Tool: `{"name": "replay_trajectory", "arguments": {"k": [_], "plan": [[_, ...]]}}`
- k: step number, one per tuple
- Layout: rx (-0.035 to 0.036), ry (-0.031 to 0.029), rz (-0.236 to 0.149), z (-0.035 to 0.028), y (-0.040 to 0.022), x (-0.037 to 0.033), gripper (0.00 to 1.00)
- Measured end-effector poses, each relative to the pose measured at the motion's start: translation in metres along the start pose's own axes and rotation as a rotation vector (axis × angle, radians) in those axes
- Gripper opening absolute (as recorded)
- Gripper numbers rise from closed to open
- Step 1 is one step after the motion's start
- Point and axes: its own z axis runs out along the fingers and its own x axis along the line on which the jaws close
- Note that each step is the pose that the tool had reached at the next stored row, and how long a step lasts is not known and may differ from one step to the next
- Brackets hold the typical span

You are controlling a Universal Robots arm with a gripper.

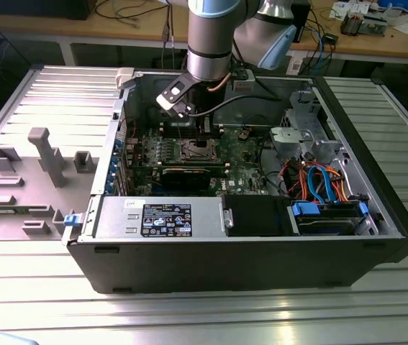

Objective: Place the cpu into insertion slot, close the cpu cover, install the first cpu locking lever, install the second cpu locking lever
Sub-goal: 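Install the first cpu locking lever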

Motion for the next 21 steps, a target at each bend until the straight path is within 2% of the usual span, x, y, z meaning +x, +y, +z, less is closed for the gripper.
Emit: {"name": "replay_trajectory", "arguments": {"k": [10,17,21], "plan": [[0.0,0.0,0.0,-0.0006,0.0002,0.0,0.11],[0.0,0.0,0.0,-0.0058,0.0001,-0.0002,0.11],[0.0,0.0,0.0,-0.0113,0.0001,-0.0003,0.11]]}}
